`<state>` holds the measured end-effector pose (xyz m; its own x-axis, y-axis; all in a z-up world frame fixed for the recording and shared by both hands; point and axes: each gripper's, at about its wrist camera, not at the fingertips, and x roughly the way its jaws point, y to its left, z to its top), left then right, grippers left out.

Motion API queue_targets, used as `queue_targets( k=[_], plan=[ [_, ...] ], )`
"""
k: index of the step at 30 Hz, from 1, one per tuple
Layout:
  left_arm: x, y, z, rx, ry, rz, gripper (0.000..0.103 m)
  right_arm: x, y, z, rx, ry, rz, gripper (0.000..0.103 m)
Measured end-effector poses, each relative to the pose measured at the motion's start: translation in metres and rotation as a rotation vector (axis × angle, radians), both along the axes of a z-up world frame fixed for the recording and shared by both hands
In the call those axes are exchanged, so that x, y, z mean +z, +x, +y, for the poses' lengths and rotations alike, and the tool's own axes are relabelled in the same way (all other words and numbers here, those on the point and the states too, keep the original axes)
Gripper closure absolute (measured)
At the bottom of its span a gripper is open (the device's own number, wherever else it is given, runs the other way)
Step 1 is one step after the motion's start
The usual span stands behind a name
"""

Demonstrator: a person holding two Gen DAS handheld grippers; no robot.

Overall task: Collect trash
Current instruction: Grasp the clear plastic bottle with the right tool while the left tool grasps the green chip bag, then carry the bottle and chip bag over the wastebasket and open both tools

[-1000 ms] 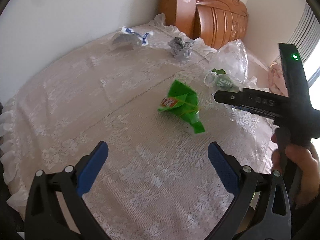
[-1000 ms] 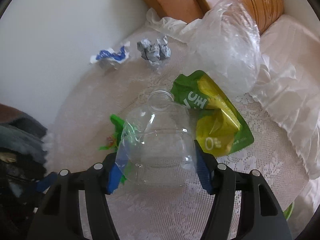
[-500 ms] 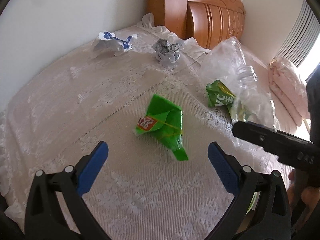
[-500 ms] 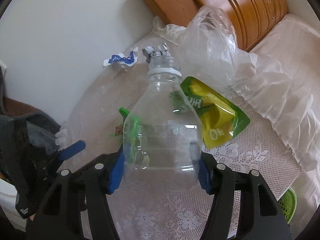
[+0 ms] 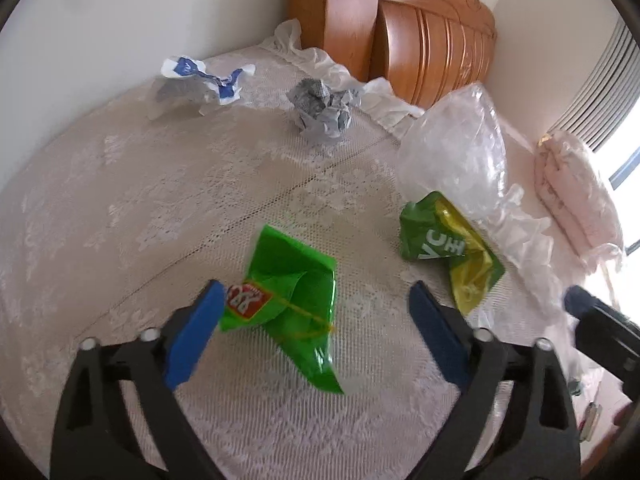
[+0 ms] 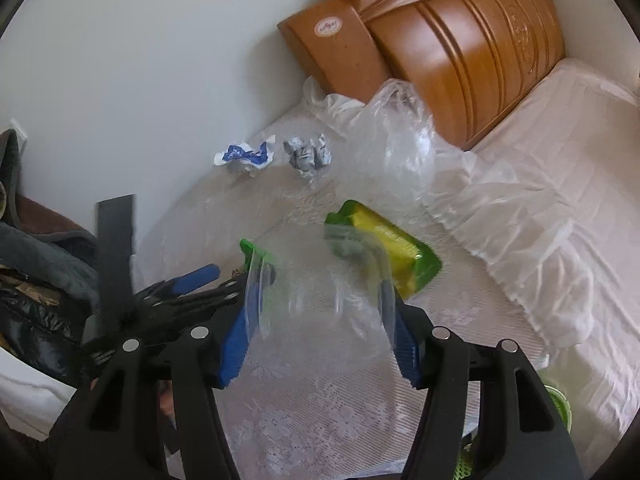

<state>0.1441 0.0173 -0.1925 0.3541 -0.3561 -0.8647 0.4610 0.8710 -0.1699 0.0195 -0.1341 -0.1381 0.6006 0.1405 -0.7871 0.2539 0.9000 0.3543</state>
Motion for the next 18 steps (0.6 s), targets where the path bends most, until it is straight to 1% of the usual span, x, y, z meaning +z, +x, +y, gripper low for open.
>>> queue_targets(
  k=[1, 2, 3, 5, 6, 7, 8, 9, 11, 16, 17, 18],
  plan=[
    [-0.005, 0.001, -0.003, -0.004, 0.013, 0.006, 0.026, -0.002, -0.002, -0.002, -0.005, -0.005, 0.006, 0.042],
    [-0.007, 0.003, -0.005, -0.002, 0.027, 0.003, 0.028, -0.004, -0.003, -0.003, -0.009, -0.005, 0.011, 0.042],
    [-0.008, 0.002, -0.006, 0.001, 0.040, -0.019, 0.030, -0.006, -0.004, -0.005, -0.012, -0.002, 0.016, 0.042],
    [-0.007, 0.002, -0.009, -0.010, 0.069, -0.048, 0.042, -0.010, -0.009, -0.007, -0.018, 0.002, 0.022, 0.042],
    [-0.007, 0.002, -0.010, -0.015, 0.073, -0.055, 0.046, -0.011, -0.010, -0.007, -0.021, 0.003, 0.024, 0.042],
    [-0.006, 0.003, -0.010, -0.017, 0.079, -0.062, 0.056, -0.012, -0.011, -0.008, -0.022, 0.005, 0.023, 0.042],
    [-0.006, 0.003, -0.011, -0.025, 0.074, -0.062, 0.063, -0.012, -0.013, -0.008, -0.023, 0.005, 0.022, 0.042],
    [-0.005, 0.005, -0.011, -0.033, 0.066, -0.059, 0.064, -0.011, -0.014, -0.008, -0.023, 0.004, 0.022, 0.042],
    [-0.003, 0.004, -0.010, -0.037, 0.062, -0.073, 0.074, -0.010, -0.014, -0.008, -0.023, 0.003, 0.019, 0.042],
    [0.007, 0.001, -0.002, -0.037, 0.049, -0.102, 0.080, -0.003, -0.019, -0.006, -0.019, -0.002, 0.003, 0.042],
    [0.011, 0.000, 0.001, -0.033, 0.044, -0.105, 0.085, -0.002, -0.020, -0.006, -0.018, -0.004, -0.001, 0.042],
    [0.014, -0.001, 0.004, -0.029, 0.038, -0.109, 0.091, 0.000, -0.022, -0.006, -0.018, -0.007, -0.005, 0.042]
  ],
)
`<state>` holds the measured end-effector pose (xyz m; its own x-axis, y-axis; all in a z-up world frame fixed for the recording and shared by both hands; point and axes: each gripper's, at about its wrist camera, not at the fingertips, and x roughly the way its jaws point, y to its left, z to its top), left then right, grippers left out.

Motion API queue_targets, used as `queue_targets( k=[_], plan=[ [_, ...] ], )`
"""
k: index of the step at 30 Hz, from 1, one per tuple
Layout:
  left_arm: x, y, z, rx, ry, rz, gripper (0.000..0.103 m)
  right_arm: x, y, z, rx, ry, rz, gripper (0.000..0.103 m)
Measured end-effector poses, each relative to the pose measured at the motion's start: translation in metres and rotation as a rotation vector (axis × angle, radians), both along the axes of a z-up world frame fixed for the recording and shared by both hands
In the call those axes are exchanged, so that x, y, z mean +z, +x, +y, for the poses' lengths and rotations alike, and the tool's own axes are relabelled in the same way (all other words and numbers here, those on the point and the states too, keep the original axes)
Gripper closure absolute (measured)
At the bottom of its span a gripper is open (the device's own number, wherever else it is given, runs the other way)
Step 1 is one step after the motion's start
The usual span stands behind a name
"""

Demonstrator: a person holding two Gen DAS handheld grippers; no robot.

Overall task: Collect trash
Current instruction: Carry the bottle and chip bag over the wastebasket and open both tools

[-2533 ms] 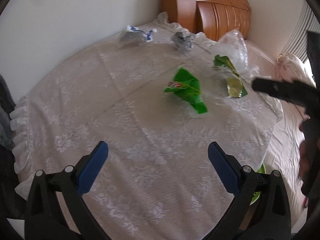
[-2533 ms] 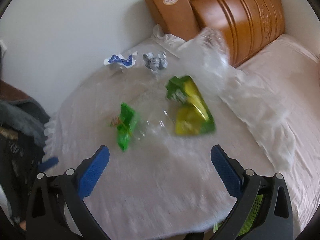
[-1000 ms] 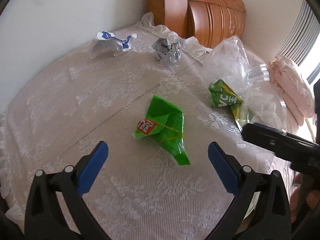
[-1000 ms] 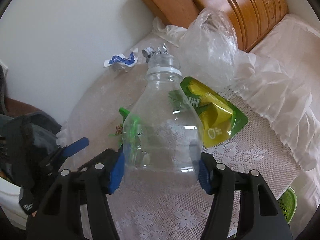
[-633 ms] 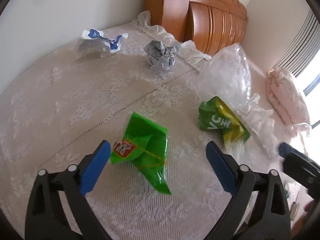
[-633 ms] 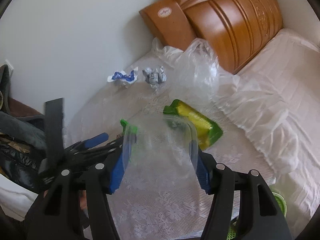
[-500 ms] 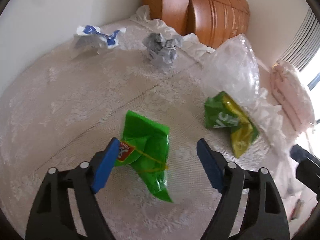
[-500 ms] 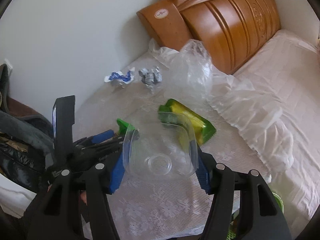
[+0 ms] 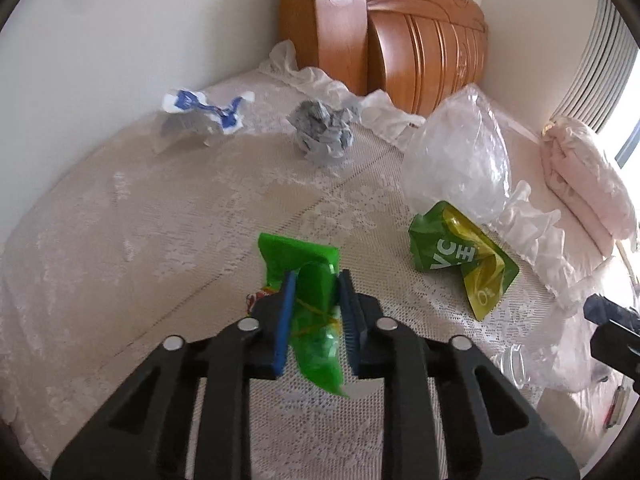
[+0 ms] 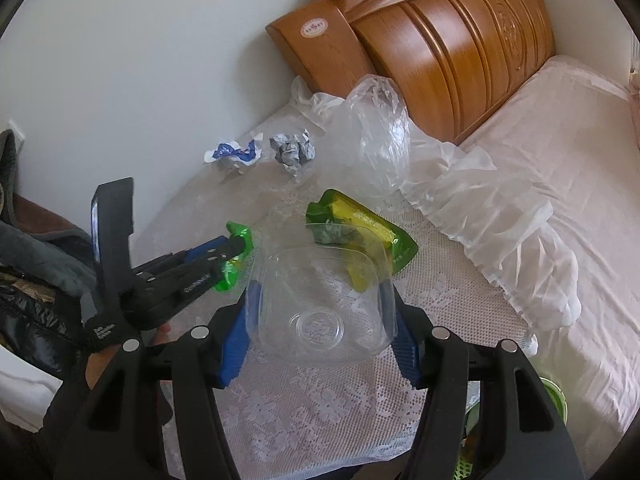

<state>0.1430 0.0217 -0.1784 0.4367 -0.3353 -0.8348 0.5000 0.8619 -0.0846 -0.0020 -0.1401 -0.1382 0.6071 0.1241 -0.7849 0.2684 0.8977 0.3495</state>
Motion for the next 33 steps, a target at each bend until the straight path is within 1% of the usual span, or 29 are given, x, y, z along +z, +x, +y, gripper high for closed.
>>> queue_targets(
  k=[3, 6, 9, 14, 16, 20, 28, 30, 33],
  plan=[
    [0.013, -0.006, 0.012, 0.021, -0.013, -0.006, 0.091, 0.007, -0.009, -0.001, -0.002, -0.007, -0.014, 0.042],
    [0.024, -0.017, 0.022, 0.022, -0.017, -0.018, 0.091, 0.016, -0.022, -0.004, -0.016, -0.015, -0.030, 0.042],
    [0.034, -0.034, 0.030, 0.016, -0.038, -0.018, 0.091, 0.028, -0.039, -0.007, -0.024, -0.034, -0.048, 0.042],
    [0.055, -0.073, 0.030, -0.040, -0.080, -0.023, 0.091, 0.053, -0.083, -0.012, -0.027, -0.083, -0.091, 0.042],
    [0.061, -0.090, 0.025, -0.069, -0.094, -0.024, 0.091, 0.061, -0.101, -0.015, -0.031, -0.105, -0.100, 0.042],
    [0.069, -0.124, 0.003, -0.160, -0.104, -0.019, 0.091, 0.069, -0.139, -0.026, -0.064, -0.140, -0.098, 0.042],
    [0.070, -0.182, -0.054, -0.341, -0.112, 0.011, 0.091, 0.059, -0.207, -0.064, -0.192, -0.148, -0.056, 0.042],
    [0.070, -0.193, -0.065, -0.373, -0.106, 0.011, 0.091, 0.051, -0.220, -0.074, -0.220, -0.147, -0.035, 0.042],
    [0.069, -0.213, -0.083, -0.437, -0.094, 0.019, 0.091, 0.028, -0.234, -0.088, -0.254, -0.139, 0.014, 0.042]
  ],
)
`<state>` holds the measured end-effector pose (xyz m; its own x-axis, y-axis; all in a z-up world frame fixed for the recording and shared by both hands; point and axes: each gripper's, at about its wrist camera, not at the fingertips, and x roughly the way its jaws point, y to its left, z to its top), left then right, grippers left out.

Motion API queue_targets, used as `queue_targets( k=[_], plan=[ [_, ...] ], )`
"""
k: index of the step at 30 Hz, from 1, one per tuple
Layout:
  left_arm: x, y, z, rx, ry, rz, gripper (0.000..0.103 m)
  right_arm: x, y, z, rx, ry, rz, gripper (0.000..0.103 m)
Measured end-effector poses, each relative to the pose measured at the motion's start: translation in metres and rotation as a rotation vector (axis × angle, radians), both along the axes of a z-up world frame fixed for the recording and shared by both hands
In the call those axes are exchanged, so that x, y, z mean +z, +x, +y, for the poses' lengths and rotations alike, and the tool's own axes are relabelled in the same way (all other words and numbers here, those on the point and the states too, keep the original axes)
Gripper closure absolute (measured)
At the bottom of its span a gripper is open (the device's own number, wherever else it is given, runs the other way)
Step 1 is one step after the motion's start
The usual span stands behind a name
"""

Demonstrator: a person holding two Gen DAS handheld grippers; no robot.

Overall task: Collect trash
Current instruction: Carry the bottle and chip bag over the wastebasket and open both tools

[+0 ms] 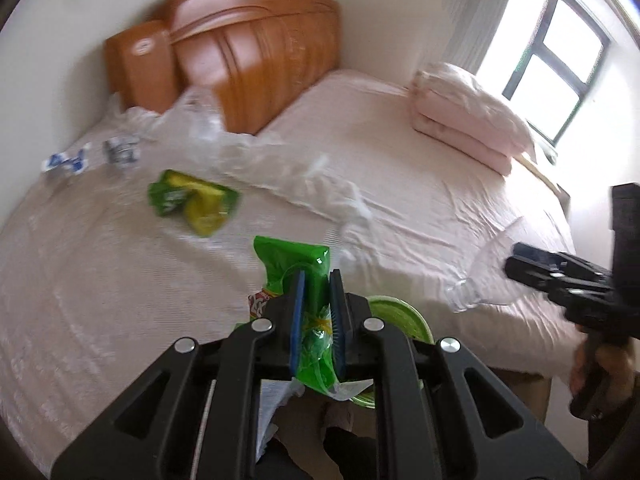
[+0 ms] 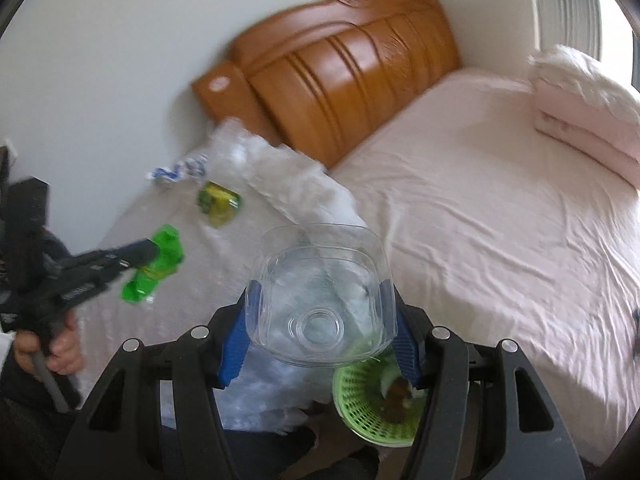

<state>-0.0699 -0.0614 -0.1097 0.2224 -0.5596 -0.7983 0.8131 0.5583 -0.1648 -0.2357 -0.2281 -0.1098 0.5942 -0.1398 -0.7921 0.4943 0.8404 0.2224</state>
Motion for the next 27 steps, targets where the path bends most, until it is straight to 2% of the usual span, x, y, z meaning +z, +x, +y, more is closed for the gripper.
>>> queue_targets(
  k=[3, 6, 8, 10, 12, 18, 22, 27],
  plan=[
    [-0.002, -0.013, -0.012, -0.044, 0.016, -0.005, 0.091, -0.035, -0.007, -0.015, -0.037, 0.042, 0.053, 0.041],
    [-0.006, -0.024, -0.024, -0.076, 0.034, -0.002, 0.091, -0.063, -0.014, -0.028, -0.085, 0.080, 0.092, 0.026],
    [-0.009, -0.029, -0.030, -0.094, 0.045, 0.004, 0.091, -0.069, -0.019, -0.033, -0.118, 0.088, 0.107, 0.021],
    [-0.010, -0.034, -0.037, -0.107, 0.052, 0.006, 0.091, -0.066, -0.027, -0.040, -0.147, 0.092, 0.097, 0.012],
    [-0.012, -0.038, -0.042, -0.122, 0.056, 0.010, 0.091, -0.058, -0.034, -0.047, -0.174, 0.079, 0.079, 0.007],
    [-0.020, -0.057, -0.068, -0.210, 0.085, 0.022, 0.091, -0.038, -0.052, -0.066, -0.224, -0.008, 0.095, 0.004],
    [-0.031, -0.076, -0.091, -0.304, 0.109, 0.040, 0.090, -0.032, -0.064, -0.074, -0.258, -0.014, 0.086, 0.003],
    [-0.053, -0.092, -0.113, -0.368, 0.169, 0.064, 0.090, -0.032, -0.072, -0.075, -0.278, -0.019, 0.099, 0.003]
  ],
)
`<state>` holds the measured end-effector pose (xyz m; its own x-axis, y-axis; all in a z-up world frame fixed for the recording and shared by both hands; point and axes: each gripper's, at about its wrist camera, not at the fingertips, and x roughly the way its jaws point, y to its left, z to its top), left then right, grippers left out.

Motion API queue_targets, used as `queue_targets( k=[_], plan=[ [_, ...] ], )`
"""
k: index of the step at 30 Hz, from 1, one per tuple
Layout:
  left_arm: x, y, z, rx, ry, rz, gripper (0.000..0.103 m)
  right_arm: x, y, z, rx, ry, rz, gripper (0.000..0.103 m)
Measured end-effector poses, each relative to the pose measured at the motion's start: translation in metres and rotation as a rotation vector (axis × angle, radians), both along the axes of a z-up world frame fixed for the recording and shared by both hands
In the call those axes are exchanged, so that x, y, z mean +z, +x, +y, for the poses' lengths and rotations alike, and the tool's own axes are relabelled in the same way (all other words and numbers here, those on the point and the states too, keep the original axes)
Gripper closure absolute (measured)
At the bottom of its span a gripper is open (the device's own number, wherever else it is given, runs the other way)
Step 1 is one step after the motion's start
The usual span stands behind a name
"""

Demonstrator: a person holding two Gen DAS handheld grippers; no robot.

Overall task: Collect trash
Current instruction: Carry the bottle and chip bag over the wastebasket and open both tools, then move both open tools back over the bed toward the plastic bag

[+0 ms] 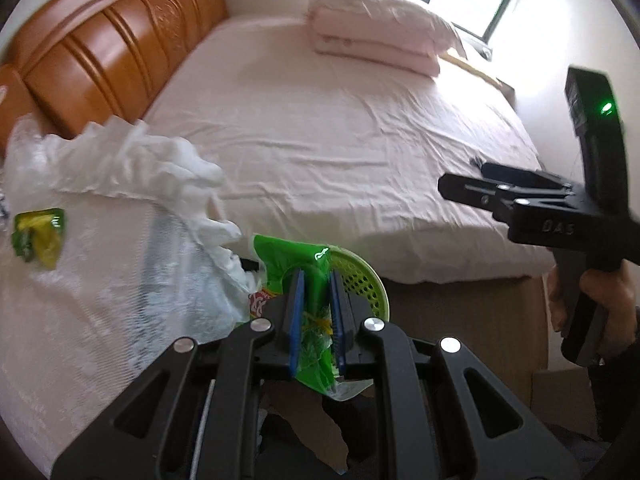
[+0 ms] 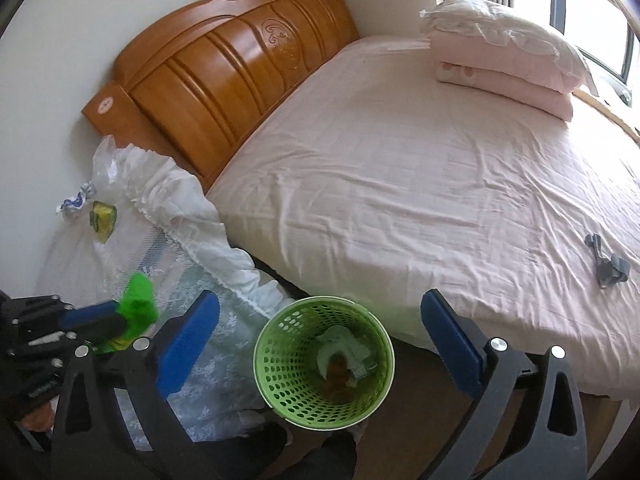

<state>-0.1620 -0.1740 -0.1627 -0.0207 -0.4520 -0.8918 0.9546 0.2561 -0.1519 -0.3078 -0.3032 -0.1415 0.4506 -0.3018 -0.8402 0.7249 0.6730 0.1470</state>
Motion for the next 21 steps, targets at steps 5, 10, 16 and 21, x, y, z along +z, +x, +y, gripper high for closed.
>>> queue_targets(
  k=[5, 10, 16, 21],
  plan=[
    [-0.006, -0.009, -0.008, -0.004, 0.037, -0.017, 0.011, -0.003, -0.004, 0.002, -0.007, -0.004, 0.020, 0.003],
    [0.011, -0.015, -0.003, -0.003, -0.002, -0.092, 0.008, -0.003, -0.003, 0.003, -0.012, -0.004, 0.026, 0.003],
    [0.026, -0.008, 0.005, 0.033, -0.035, -0.120, 0.008, -0.003, -0.001, 0.007, -0.005, -0.013, 0.028, 0.003],
    [0.028, 0.005, 0.011, 0.074, -0.041, -0.098, 0.008, -0.002, 0.007, 0.013, 0.008, -0.011, 0.035, 0.003]
  ],
)
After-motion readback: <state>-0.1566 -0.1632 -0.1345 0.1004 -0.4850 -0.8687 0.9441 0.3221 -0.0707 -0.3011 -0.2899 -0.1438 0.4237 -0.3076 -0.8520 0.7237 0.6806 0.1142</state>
